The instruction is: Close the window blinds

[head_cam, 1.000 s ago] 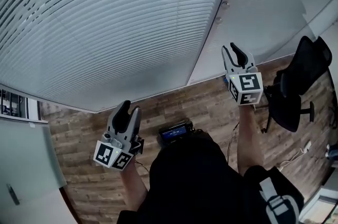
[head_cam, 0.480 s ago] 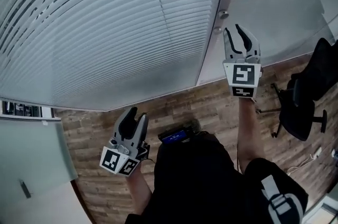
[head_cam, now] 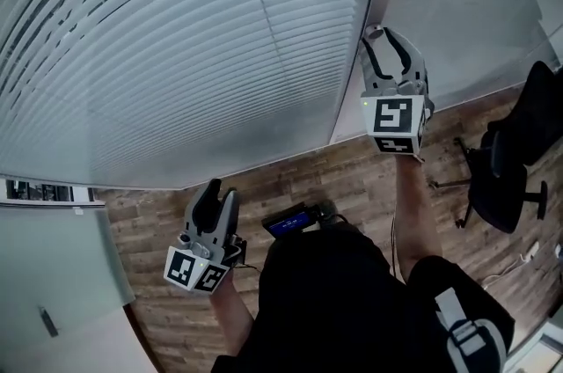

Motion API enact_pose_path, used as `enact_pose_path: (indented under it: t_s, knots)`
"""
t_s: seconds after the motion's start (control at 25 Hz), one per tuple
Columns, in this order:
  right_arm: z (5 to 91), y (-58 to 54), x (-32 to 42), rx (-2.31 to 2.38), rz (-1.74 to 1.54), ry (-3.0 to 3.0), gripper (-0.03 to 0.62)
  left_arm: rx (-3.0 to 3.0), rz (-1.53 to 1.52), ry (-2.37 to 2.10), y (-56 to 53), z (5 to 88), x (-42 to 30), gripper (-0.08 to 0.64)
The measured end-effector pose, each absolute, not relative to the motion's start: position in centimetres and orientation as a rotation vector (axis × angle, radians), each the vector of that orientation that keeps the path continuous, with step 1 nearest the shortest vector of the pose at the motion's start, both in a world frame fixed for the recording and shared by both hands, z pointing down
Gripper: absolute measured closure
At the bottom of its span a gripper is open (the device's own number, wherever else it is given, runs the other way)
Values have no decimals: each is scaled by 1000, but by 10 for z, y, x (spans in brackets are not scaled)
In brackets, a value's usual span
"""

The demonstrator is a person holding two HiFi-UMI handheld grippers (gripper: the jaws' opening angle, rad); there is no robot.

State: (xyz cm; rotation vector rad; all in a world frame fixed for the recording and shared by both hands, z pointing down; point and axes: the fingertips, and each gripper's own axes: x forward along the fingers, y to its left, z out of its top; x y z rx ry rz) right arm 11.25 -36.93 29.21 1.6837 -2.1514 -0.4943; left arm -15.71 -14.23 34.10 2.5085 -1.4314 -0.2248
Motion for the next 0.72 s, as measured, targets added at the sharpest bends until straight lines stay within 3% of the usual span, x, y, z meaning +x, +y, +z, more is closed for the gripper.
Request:
enact_pose_path:
  t_s: [0.72]
  knots:
    - [294,-374,119,1835,-260,-2166,463,2506,-243,-1410,-150,344,-187,416]
